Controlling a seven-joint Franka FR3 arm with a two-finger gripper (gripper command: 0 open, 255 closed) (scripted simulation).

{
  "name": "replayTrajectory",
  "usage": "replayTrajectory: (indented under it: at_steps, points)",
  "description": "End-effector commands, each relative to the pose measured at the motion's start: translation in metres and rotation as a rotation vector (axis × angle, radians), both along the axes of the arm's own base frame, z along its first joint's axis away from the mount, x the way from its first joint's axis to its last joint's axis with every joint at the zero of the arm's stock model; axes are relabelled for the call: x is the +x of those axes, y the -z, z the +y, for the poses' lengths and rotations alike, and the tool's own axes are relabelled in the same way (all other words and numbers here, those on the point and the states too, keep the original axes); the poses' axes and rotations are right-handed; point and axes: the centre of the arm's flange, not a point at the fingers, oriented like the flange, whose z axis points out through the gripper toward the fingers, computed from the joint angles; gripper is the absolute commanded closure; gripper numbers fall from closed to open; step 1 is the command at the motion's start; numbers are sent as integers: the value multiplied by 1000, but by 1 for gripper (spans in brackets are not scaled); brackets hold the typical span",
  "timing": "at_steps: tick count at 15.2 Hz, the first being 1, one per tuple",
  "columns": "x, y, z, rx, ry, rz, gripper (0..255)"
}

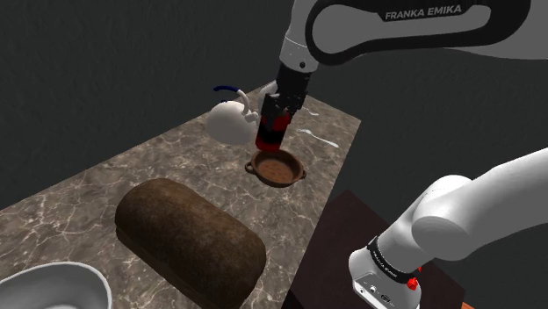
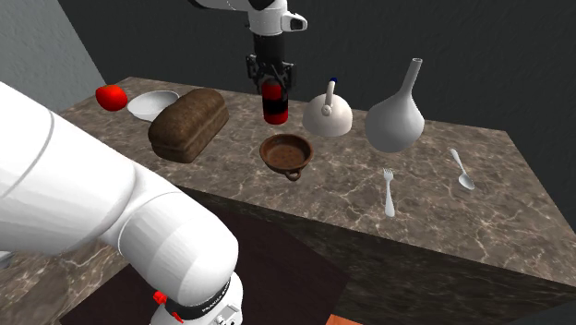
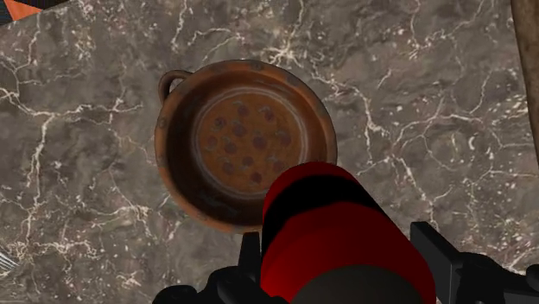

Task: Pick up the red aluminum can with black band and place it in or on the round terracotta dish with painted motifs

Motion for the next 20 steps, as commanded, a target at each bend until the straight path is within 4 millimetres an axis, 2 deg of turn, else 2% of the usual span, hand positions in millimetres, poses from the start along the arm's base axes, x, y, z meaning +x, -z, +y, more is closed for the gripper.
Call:
replayTrajectory:
  at_steps: [1,4,20]
  points:
    - [-11,-3,-25,1,-1,0,255]
    - [-26,-8,-59,1,-1,0,255]
    - [-26,76,-59,1,-1,0,255]
